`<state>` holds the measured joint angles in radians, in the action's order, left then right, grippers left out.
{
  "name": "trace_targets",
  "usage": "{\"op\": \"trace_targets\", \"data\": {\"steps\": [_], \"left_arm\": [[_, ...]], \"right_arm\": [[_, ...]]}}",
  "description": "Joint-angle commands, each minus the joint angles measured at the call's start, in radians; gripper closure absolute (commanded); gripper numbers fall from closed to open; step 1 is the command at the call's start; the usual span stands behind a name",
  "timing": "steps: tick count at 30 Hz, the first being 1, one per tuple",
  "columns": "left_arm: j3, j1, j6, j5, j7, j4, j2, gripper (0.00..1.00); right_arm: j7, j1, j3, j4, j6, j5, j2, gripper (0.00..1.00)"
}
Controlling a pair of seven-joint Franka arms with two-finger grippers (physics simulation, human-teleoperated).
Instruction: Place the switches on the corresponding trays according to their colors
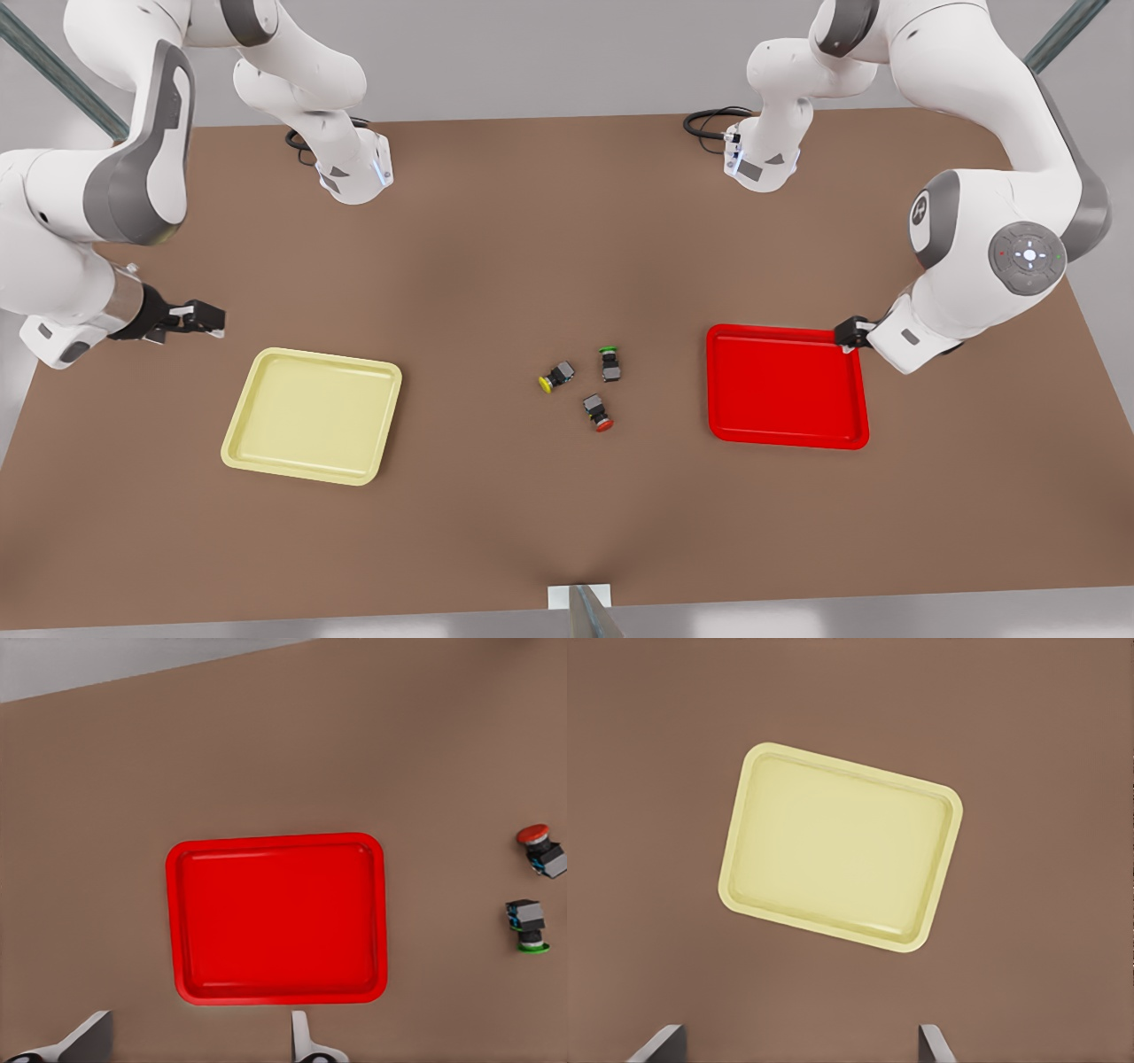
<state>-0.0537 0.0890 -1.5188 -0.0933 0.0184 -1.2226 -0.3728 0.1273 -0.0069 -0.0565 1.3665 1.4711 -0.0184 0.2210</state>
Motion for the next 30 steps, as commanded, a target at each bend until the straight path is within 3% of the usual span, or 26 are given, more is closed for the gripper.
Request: {"op": "trace_targets", "data": {"steps": [1,3,6,10,13,16,20,30], "left_arm": [[0.0,0.0,0.002,-0.008,0.0,0.0,0.0,0.0],[-0.002,0.0,0.0,-0.002,-0.002,-0.003,0.002,0.0],[-0.002,0.0,0.0,0.009,-0.002,-0.008,0.0,0.0],[-0.002,0.0,0.0,0.01,-0.002,-0.011,-0.004,0.0],[0.0,-0.002,0.0,0.035,0.0,-0.014,-0.015,0.0],[0.0,-0.002,-0.001,0.035,0.0,-0.014,-0.021,0.0],[0.0,-0.002,-0.001,0.037,0.0,-0.014,-0.034,0.0],[0.006,-0.006,-0.001,0.05,0.002,-0.014,-0.052,0.0]], "right_arm": [[-0.002,0.002,0.0,-0.001,0.0,0.003,0.0,0.0],[-0.023,0.012,0.003,-0.006,0.025,-0.028,-0.008,0.0],[-0.434,0.064,0.144,0.003,0.133,-0.006,0.043,0.0],[-1.048,0.378,0.147,0.04,0.267,-0.023,0.126,0.0],[-1.328,0.417,0.214,0.393,0.568,-0.017,0.044,0.0],[-1.62,0.459,0.247,0.382,0.667,-0.018,0.103,0.0],[-1.703,0.562,0.261,0.154,0.667,-0.005,0.345,0.0],[-1.87,0.602,0.254,0.172,0.784,0.083,0.477,0.0]]}}
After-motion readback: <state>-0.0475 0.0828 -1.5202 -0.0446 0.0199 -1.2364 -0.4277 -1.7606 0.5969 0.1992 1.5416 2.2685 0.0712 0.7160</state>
